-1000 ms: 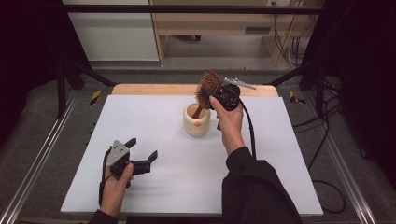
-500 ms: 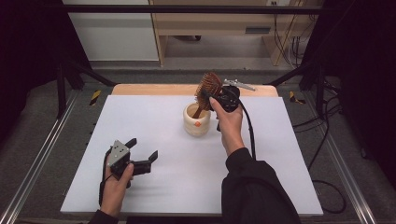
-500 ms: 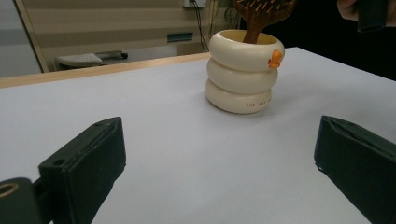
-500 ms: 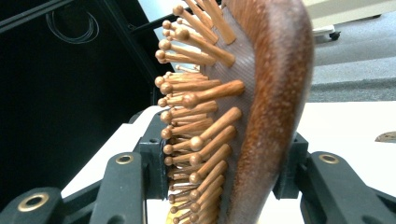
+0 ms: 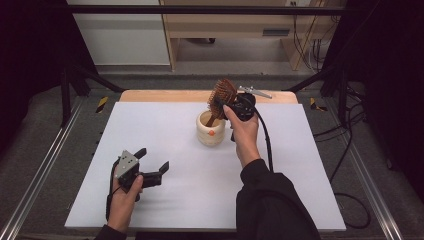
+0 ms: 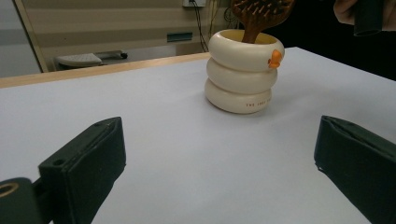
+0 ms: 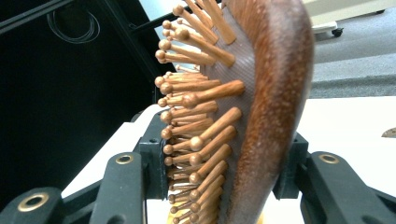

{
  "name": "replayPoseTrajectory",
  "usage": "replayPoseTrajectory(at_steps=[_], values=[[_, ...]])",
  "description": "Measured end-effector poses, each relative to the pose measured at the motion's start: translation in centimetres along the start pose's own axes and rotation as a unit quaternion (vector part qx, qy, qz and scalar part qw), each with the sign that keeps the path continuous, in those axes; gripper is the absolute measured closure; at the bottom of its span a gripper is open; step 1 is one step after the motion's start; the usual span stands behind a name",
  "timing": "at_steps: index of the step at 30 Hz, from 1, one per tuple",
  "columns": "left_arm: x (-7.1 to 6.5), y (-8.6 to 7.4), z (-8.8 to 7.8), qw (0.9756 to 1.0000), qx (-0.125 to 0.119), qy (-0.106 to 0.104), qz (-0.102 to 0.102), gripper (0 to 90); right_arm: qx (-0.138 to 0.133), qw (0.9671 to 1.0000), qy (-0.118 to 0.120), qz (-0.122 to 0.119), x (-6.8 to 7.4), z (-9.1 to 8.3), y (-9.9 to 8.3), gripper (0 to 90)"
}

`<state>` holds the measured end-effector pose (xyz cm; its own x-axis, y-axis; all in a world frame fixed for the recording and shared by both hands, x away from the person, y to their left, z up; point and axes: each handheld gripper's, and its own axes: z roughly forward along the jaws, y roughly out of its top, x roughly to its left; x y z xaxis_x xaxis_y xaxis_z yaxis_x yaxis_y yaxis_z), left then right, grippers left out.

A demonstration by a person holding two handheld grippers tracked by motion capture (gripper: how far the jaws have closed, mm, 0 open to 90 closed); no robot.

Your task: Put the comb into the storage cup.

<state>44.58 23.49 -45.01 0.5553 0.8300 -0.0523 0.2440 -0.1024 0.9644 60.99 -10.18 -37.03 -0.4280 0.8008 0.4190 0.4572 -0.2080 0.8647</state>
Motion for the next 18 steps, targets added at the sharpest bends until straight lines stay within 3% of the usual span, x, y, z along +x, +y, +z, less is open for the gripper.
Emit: replayPoseTrajectory(at_steps=[18], values=[[-0.06,-0.02,0.05,1.0,0.0,-0.001,0.0,2.3,0.002,1.0,0.001,0.006,-0.2,0.18,-0.34,50.7]])
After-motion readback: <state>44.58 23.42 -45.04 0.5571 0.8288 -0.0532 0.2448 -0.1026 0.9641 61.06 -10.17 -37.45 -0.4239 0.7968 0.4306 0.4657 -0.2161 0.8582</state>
